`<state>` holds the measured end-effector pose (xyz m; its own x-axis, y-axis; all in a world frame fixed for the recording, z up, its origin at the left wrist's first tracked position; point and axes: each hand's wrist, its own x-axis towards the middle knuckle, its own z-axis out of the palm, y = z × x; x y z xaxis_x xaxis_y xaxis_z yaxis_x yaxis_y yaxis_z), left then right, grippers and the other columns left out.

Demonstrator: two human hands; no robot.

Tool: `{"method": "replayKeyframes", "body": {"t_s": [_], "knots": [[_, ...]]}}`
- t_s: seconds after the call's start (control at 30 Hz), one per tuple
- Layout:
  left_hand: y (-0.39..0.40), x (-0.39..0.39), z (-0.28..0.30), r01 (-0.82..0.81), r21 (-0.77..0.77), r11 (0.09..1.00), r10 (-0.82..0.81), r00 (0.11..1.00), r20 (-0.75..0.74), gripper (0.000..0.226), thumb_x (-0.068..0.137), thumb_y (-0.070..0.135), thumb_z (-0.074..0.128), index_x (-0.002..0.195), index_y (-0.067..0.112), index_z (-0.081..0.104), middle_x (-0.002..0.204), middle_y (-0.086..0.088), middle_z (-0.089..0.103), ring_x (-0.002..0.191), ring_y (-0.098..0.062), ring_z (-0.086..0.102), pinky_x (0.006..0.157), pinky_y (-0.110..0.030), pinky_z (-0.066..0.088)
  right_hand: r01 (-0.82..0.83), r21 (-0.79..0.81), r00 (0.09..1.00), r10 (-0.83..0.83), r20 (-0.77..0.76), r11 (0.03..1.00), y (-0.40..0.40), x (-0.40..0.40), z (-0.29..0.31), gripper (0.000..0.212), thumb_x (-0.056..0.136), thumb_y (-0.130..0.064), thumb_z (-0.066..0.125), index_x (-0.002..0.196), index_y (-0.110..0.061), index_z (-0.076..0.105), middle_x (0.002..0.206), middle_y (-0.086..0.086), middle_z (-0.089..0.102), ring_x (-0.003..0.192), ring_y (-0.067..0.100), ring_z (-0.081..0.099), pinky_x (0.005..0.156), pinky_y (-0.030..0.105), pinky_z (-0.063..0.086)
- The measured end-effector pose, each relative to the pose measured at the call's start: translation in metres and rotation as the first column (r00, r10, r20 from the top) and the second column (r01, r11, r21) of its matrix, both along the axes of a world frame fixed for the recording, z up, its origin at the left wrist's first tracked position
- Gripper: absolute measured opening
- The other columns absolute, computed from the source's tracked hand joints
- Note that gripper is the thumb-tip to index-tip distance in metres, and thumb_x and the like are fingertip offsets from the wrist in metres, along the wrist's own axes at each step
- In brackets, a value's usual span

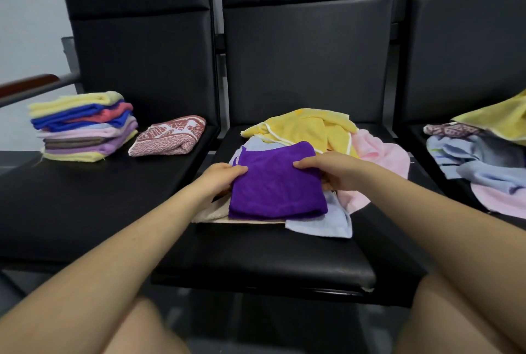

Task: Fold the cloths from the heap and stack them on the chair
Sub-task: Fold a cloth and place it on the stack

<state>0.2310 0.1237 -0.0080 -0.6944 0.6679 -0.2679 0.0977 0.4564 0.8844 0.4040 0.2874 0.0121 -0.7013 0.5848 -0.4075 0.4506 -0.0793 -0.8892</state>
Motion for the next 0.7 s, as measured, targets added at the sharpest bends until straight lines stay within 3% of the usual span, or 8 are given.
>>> {"method": "replayKeyframes", "body": {"t_s": [0.13, 0.27, 0.33, 0.43, 0.47, 0.53, 0.6, 0.7], "knots": [[0.001, 0.000, 0.003, 0.022, 0.074, 0.997, -0.029, 0.995, 0.096, 0.026, 0.090, 0.031, 0.065, 0.106, 0.010, 0.067, 0.094, -0.003, 0.068, 0.079, -0.014, 0.063, 0.063, -0.023, 0.046, 0.039, -0.089, 0.982, -0.055, -0.179, 0.995, -0.013, -0.005, 0.015, 0.031, 0.089, -0.026, 0.065, 0.116, -0.011, 0.061, 0.118, 0.008, 0.067, 0.103, 0.021, 0.065, 0.078, 0.029, 0.054], [0.006, 0.004, 0.015, -0.102, 0.302, 0.948, 0.023, 0.967, 0.254, 0.011, 0.092, 0.024, 0.063, 0.091, 0.014, 0.065, 0.077, -0.001, 0.067, 0.059, -0.011, 0.061, 0.044, -0.014, 0.042, 0.072, -0.216, 0.919, -0.149, -0.364, 0.974, -0.033, -0.018, 0.041, 0.023, 0.090, -0.023, 0.061, 0.109, -0.010, 0.063, 0.104, 0.009, 0.071, 0.090, 0.021, 0.066, 0.075, 0.028, 0.052], [0.005, 0.005, 0.022, -0.133, 0.393, 0.910, -0.039, 0.916, 0.399, 0.017, 0.093, 0.029, 0.060, 0.082, 0.018, 0.067, 0.064, 0.002, 0.067, 0.050, -0.010, 0.061, 0.048, -0.016, 0.045, 0.071, -0.289, 0.877, -0.198, -0.439, 0.955, -0.039, -0.029, 0.052, 0.024, 0.090, -0.020, 0.060, 0.111, -0.008, 0.063, 0.103, 0.010, 0.072, 0.085, 0.021, 0.069, 0.069, 0.026, 0.054], [-0.003, -0.010, 0.033, -0.132, 0.413, 0.901, -0.141, 0.811, 0.567, 0.029, 0.091, 0.036, 0.058, 0.071, 0.018, 0.068, 0.061, 0.000, 0.066, 0.055, -0.015, 0.063, 0.070, -0.027, 0.048, 0.025, -0.341, 0.851, -0.200, -0.486, 0.940, -0.050, -0.060, 0.068, 0.019, 0.090, -0.017, 0.058, 0.105, -0.007, 0.061, 0.092, 0.009, 0.072, 0.073, 0.020, 0.070, 0.061, 0.025, 0.056], [-0.002, -0.009, 0.032, -0.106, 0.414, 0.904, -0.167, 0.804, 0.570, 0.032, 0.091, 0.034, 0.057, 0.068, 0.015, 0.069, 0.063, -0.002, 0.067, 0.057, -0.016, 0.064, 0.072, -0.029, 0.049, 0.027, -0.336, 0.853, -0.197, -0.483, 0.942, -0.049, -0.064, 0.071, 0.015, 0.091, -0.016, 0.056, 0.101, -0.006, 0.061, 0.085, 0.009, 0.072, 0.068, 0.020, 0.070, 0.060, 0.025, 0.056], [-0.001, -0.028, 0.037, -0.105, 0.436, 0.894, -0.150, 0.847, 0.510, 0.042, 0.092, 0.021, 0.051, 0.055, 0.010, 0.067, 0.055, -0.004, 0.064, 0.048, -0.015, 0.062, 0.053, -0.020, 0.050, 0.014, -0.329, 0.850, -0.185, -0.494, 0.944, -0.047, -0.088, 0.079, 0.012, 0.093, -0.013, 0.052, 0.093, -0.005, 0.061, 0.073, 0.010, 0.071, 0.060, 0.022, 0.070, 0.057, 0.028, 0.058], [-0.005, -0.056, 0.042, -0.157, 0.433, 0.888, -0.079, 0.875, 0.477, 0.045, 0.093, 0.011, 0.044, 0.052, 0.008, 0.062, 0.045, -0.005, 0.059, 0.035, -0.014, 0.056, 0.036, -0.014, 0.041, 0.016, -0.292, 0.861, -0.161, -0.482, 0.956, -0.043, -0.119, 0.083, 0.014, 0.093, -0.012, 0.049, 0.095, -0.004, 0.061, 0.078, 0.012, 0.071, 0.066, 0.026, 0.069, 0.071, 0.039, 0.058], [-0.015, -0.113, 0.046, -0.223, 0.384, 0.896, 0.063, 0.920, 0.387, 0.016, 0.087, 0.009, 0.048, 0.079, 0.009, 0.061, 0.059, -0.008, 0.066, 0.046, -0.019, 0.062, 0.047, -0.019, 0.049, 0.038, -0.170, 0.928, -0.098, -0.360, 0.985, -0.034, -0.176, 0.079, 0.013, 0.092, -0.015, 0.050, 0.102, -0.010, 0.059, 0.091, 0.011, 0.067, 0.077, 0.028, 0.064, 0.070, 0.042, 0.054]]}}
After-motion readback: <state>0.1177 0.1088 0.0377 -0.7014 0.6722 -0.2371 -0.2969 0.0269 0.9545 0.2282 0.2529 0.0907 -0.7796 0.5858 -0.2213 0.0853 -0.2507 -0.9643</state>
